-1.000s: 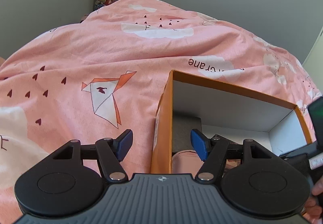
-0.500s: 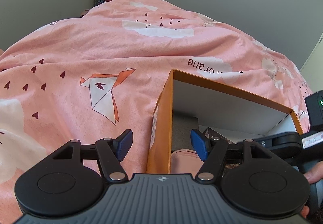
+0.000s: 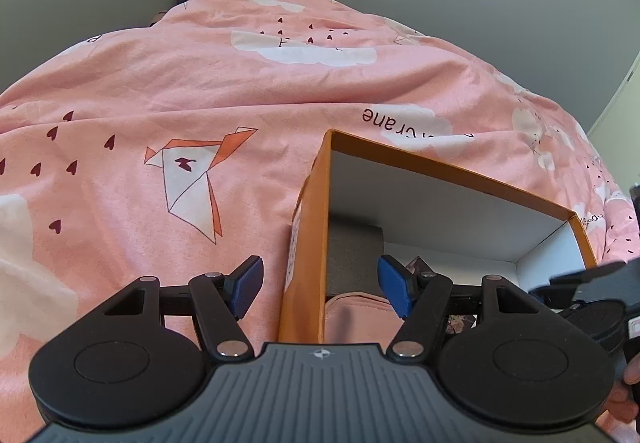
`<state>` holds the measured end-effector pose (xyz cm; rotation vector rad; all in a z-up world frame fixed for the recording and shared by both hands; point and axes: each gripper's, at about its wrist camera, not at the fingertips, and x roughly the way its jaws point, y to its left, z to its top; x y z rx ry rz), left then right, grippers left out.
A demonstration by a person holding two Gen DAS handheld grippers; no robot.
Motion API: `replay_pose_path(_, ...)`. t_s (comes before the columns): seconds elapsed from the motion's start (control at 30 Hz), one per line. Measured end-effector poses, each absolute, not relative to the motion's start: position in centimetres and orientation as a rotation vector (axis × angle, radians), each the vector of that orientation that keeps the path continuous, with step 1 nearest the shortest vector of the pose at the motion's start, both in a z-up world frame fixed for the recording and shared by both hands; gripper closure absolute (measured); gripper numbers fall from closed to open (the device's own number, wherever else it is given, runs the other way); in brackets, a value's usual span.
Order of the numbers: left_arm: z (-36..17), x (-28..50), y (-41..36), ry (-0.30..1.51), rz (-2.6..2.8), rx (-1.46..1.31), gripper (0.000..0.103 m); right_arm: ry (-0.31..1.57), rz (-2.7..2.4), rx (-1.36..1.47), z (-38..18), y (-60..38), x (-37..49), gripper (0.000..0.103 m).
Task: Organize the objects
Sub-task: 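Lower the red printed box into the orange box and stand it against the black box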
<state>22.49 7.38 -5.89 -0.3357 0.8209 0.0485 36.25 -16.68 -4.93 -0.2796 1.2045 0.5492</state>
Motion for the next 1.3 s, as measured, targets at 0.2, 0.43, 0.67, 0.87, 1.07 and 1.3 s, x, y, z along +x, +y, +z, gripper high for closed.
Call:
replay_pose_path(0.2, -6.0, 22.8, 7.4, 0.826, 0.044, -0.337, 0.027, 1.126, 0.636, -0.460, -6.2, -15.0, 36.4, 0.032)
replay_pose_path(0.43, -6.3, 23.1, 7.6, 0.836, 0.046, -0.348, 0.027, 1.252, 0.498, -0.198, -6.9, -15.1, 38.1, 0.042)
replay_pose_path(0.67, -6.5, 23.2, 7.6, 0.847, 0.040, -0.354, 0.027, 1.279, 0.320, 0.199, -7.4, -17.9, 39.3, 0.052)
replay_pose_path(0.87, -6.5, 23.3, 7.5, 0.849, 0.037, -0.357, 0.027, 1.297, 0.275, 0.382, -7.5, -16.3, 38.6, 0.068)
replay_pose_path(1.07, -6.5, 23.3, 7.6, 0.849, 0.038, -0.358, 0.027, 1.269, 0.201, 0.525, -7.3, -16.9, 37.4, 0.070)
replay_pose_path(1.3, -6.0, 23.1, 7.0, 0.829, 0.040, -0.305, 0.027, 1.246, 0.222, 0.490, -6.9, -17.8, 37.2, 0.071)
